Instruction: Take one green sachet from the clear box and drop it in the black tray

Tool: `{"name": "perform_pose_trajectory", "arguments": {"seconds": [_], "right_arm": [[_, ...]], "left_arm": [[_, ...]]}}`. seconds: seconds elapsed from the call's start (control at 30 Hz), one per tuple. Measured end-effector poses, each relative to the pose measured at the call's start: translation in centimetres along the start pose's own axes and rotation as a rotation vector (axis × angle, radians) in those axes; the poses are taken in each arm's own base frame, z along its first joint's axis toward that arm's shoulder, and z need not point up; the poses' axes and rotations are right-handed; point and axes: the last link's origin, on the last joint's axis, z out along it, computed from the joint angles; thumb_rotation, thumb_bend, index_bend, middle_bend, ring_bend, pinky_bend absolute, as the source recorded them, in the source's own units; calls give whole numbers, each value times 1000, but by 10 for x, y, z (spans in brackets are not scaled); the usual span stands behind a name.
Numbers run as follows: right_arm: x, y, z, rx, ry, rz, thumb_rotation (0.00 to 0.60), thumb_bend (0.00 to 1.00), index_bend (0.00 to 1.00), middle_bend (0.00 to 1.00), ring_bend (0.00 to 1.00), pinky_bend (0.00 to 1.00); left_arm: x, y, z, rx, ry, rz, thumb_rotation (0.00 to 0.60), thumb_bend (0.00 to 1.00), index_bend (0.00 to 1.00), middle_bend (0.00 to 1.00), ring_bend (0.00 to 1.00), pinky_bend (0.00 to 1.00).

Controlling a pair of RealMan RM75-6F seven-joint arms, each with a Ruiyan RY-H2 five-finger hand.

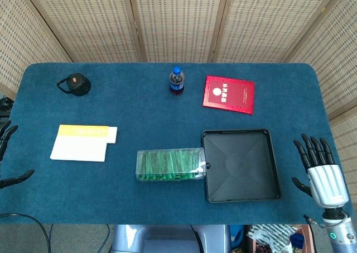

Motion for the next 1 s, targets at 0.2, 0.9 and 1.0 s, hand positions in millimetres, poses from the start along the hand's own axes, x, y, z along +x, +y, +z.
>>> {"name": "perform_pose_trajectory", "arguments": {"seconds": [0.2,0.9,1.0], "right_arm": [[1,-5,-1,22,3,12,600,0,0,0,0,0],[-12,-151,105,634,-338,214,600,20,75,11,0,0],[-17,-171,109,658,-367,201,600,46,98,19,0,0]], "left_arm": [[-1,-1,-2,8,-5,0,600,122,0,0,0,0],[-9,-7,12,47,-22,16,600,122,0,0,0,0],[-10,-8,13,55,-28,11,600,123,0,0,0,0]]}}
